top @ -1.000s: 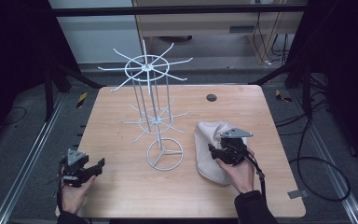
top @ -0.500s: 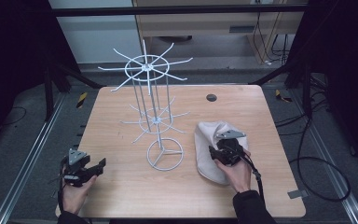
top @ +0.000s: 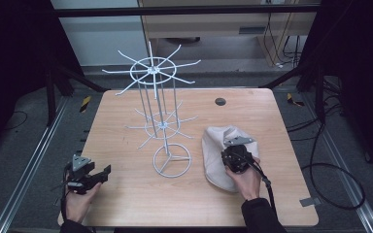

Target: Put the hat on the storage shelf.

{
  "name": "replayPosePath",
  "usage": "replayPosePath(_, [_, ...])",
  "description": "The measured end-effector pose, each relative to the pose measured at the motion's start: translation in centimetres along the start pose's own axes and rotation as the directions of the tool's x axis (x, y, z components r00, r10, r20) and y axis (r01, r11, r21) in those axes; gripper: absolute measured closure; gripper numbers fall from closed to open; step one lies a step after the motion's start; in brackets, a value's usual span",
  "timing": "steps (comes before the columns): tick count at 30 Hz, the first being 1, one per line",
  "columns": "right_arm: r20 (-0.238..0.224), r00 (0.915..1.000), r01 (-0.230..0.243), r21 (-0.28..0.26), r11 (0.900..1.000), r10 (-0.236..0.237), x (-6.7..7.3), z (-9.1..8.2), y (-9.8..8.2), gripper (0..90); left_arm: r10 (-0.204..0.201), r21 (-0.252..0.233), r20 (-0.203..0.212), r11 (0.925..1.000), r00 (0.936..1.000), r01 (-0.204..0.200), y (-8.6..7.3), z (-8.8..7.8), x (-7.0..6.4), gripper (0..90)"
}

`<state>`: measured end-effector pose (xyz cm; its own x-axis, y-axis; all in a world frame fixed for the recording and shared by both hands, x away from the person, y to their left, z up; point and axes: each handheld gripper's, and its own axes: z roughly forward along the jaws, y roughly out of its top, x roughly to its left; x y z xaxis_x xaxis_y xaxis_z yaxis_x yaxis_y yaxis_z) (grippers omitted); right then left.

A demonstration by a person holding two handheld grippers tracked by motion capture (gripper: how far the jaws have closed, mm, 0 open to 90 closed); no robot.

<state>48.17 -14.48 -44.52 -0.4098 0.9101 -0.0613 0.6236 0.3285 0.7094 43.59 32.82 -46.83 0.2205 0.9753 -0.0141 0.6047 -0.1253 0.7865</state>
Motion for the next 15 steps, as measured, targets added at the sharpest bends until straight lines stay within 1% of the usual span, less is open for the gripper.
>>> replayPosePath(2, [-0.001, 1.0, -0.009, 0.002, 1.0, 0.009, -0.1, -0.1, 0.0, 82.3, 0.0, 0.004, -0.001, 1.0, 1.0, 0.0, 0.0, 0.0, 0.1, 33.9])
replayPosePath(6, [-0.002, 0.9999, -0.012, 0.0, 1.0, 0.012, -0.2, -0.4, 0.1, 84.1, -0.002, 0.005, -0.002, 1.0, 1.0, 0.002, 0.0, 0.0, 0.1, 34.0])
replayPosePath(7, [0.0, 1.0, -0.007, -0.005, 1.0, 0.007, -0.4, -0.5, 0.1, 84.3, -0.001, 0.004, -0.001, 1.0, 1.0, 0.001, 0.0, 0.0, 0.1, 34.0])
replayPosePath(11, [-0.002, 0.9997, -0.024, -0.02, 1.0, 0.024, -0.8, -1.1, 0.1, 84.8, 0.0, 0.002, -0.001, 1.0, 1.0, 0.0, 0.0, 0.0, 0.1, 34.0])
replayPosePath(15, [-0.001, 0.9996, -0.029, -0.048, 0.998, 0.029, -1.3, -1.9, 0.1, 85.1, -0.002, -0.001, 0.0, 1.0, 1.0, 0.002, 0.0, -0.1, 0.1, 34.0])
